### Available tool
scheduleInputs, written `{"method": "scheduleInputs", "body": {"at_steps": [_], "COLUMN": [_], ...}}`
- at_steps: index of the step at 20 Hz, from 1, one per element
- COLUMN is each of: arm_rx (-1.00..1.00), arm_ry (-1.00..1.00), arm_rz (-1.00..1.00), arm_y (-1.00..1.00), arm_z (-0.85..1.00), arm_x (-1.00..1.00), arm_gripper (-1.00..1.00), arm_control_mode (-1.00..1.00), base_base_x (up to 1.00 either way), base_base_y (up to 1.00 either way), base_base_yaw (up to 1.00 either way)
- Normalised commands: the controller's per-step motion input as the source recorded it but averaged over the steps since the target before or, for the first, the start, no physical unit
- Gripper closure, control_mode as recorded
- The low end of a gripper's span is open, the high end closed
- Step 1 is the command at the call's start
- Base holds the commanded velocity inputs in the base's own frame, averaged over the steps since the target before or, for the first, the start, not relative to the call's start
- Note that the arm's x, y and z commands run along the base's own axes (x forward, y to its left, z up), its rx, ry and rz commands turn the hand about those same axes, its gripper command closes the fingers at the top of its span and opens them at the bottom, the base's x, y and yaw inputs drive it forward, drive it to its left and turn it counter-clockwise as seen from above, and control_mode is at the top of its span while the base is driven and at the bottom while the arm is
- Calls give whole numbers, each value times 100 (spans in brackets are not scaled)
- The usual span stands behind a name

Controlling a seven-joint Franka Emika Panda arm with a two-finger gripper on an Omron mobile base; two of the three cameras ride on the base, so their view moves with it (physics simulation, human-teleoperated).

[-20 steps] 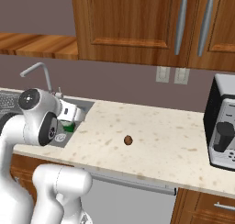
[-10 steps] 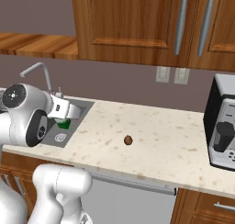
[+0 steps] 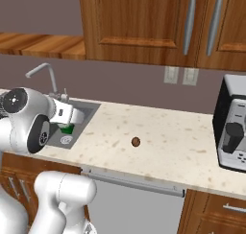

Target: Gather the eggs and milk located in the vicinity of the sink area and place them right next to the bowl.

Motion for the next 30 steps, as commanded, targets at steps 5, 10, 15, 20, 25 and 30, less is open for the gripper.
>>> {"method": "scheduleInputs", "body": {"at_steps": [5, 10, 15, 20, 25, 30], "arm_rx": [0, 0, 0, 0, 0, 0], "arm_ry": [0, 0, 0, 0, 0, 0], "arm_rz": [0, 0, 0, 0, 0, 0], "arm_y": [0, 0, 0, 0, 0, 0], "arm_z": [0, 0, 0, 0, 0, 0], "arm_x": [0, 0, 0, 0, 0, 0], "arm_gripper": [100, 100, 100, 100, 100, 100], "arm_control_mode": [100, 100, 100, 100, 100, 100], "base_base_x": [-81, -30, -1, 0, 0, 0], "base_base_y": [-4, 9, 63, 97, 100, 100], "base_base_yaw": [0, 0, 0, 0, 0, 0]}}
